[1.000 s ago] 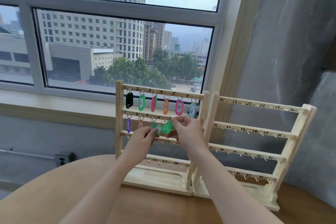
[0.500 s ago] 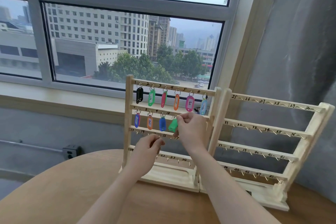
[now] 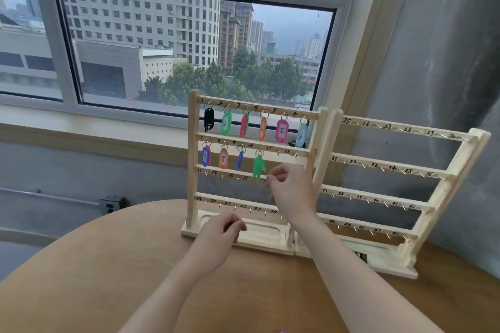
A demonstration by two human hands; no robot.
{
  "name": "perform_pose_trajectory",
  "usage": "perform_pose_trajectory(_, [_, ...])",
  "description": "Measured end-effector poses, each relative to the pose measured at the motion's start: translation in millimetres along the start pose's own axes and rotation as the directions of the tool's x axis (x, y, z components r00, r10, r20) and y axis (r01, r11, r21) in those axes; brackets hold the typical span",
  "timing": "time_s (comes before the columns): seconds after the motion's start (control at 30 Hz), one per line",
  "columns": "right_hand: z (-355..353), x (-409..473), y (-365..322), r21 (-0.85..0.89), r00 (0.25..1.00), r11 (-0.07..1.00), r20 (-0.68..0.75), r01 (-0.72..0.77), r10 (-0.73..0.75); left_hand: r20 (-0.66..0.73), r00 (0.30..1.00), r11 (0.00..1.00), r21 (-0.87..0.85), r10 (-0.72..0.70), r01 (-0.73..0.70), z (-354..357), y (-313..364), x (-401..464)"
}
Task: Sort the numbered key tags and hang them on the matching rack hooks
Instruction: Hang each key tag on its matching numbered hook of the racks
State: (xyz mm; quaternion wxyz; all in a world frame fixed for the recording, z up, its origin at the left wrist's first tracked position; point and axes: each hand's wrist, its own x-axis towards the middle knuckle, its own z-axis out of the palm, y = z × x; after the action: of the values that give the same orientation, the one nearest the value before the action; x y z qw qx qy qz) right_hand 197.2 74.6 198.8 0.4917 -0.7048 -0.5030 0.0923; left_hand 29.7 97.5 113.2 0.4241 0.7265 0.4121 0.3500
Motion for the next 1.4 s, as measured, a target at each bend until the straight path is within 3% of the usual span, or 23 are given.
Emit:
perform_pose_trajectory(0.2, [-39.7, -52.9, 37.2, -0.172, 0.972, 0.979, 0.191, -0.107, 0.139, 0.142, 0.990, 0.985, 0.171, -0.024, -0.001, 28.8, -6.1, -36.5])
perform_pose_trajectory(0.37, [-63.1, -114.5, 82.6, -0.465, 0.848, 0.878, 0.415, -0.115, 0.331, 0.286, 0.952, 0.957, 0.288, -0.108, 0.022, 62.5, -21.3, -73.0])
perform_pose_trajectory(0.53, [-63.1, -162.5, 110.4, -0.540, 0.817, 0.830, 0.414, -0.135, 0.402, 0.317, 0.920, 0.913, 0.398, -0.230, 0.091, 84.7, -22.3, -91.1])
perform_pose_trajectory(0.7, [-57.8, -186.7, 119.9, -0.543, 0.862, 0.832, 0.361, -0.117, 0.356, 0.290, 0.916, 0.863, 0.495, -0.277, 0.105, 93.6, -22.8, -95.8])
perform_pose_trajectory(0.9, [-47.9, -196.3, 118.2, -0.506, 0.897, 0.860, 0.344, -0.072, 0.277, 0.294, 0.924, 0.964, 0.174, -0.246, 0.201, 85.2, -39.2, -92.9])
perform_pose_trajectory(1.03, [-33.5, -195.9, 116.0, -0.496, 0.895, 0.868, 0.383, -0.009, 0.228, 0.293, 0.937, 0.976, -0.037, -0.193, 0.212, 74.5, -50.4, -94.5])
perform_pose_trajectory(1.23, [-21.1, -191.6, 111.7, -0.496, 0.842, 0.851, 0.522, 0.175, 0.132, 0.284, 0.948, 0.982, -0.074, -0.143, 0.171, 69.3, -54.1, -98.6])
perform_pose_trajectory(1.4, [-19.9, -186.3, 102.8, -0.503, 0.785, 0.839, 0.598, 0.206, 0.166, 0.310, 0.944, 0.981, -0.116, -0.115, 0.158, 69.5, -52.6, -99.9])
